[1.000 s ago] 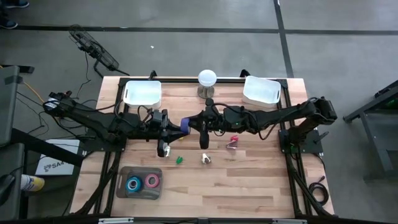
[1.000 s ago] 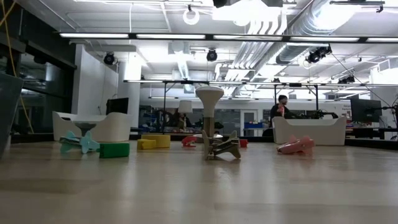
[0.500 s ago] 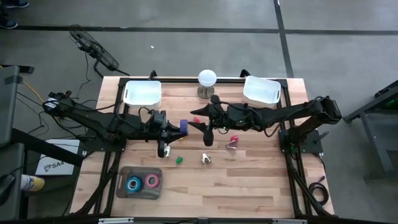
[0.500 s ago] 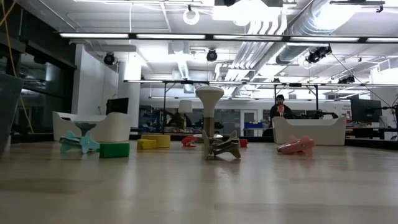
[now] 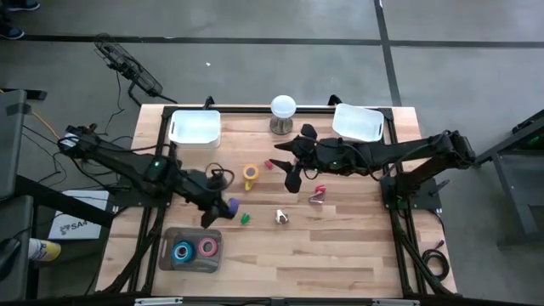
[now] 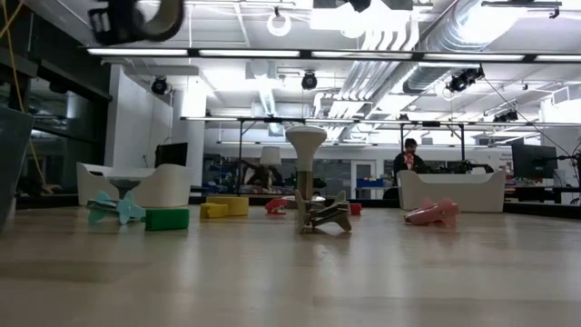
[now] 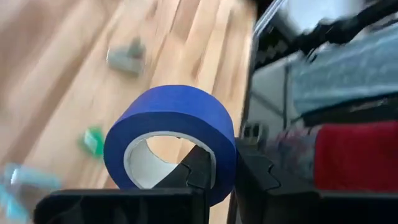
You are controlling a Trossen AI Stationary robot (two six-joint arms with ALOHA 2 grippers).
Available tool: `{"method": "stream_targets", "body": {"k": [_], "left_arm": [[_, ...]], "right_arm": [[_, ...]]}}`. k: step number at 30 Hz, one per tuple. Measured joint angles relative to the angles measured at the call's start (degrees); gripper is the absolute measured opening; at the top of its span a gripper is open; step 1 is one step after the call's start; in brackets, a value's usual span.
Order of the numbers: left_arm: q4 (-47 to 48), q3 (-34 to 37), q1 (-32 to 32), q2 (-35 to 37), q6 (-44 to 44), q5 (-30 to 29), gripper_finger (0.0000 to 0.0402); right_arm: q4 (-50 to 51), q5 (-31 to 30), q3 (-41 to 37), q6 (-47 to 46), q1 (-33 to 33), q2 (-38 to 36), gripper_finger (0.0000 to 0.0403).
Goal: Pick and place Stapler, Stapler remover, tape
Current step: Put the dark blue tape into the black bin
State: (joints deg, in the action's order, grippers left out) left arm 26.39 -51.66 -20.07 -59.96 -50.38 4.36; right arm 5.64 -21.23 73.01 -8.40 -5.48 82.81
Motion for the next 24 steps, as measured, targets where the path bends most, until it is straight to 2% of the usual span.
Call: {"method": "stream_targets", "body": {"k": [5, 14, 24], "left_arm": [[5.5, 0.0, -4.6, -1.5, -5.0, 2.4, 0.0037], [10.2, 0.0, -14.8, -6.4, -15.5, 1.0, 0.0037], [10.6, 0.0, -20.8, -14.6, -18.0, 0.7, 0.0037]], "right_arm": [[1.3, 0.1, 0.0, -0.6, 0.0, 0.1, 0.0204], [2.0, -0.3, 0.0, -0.8, 0.0, 0.1, 0.0204], [2.3, -0.3, 0.0, -0.8, 0.0, 0.1, 0.0204]]}}
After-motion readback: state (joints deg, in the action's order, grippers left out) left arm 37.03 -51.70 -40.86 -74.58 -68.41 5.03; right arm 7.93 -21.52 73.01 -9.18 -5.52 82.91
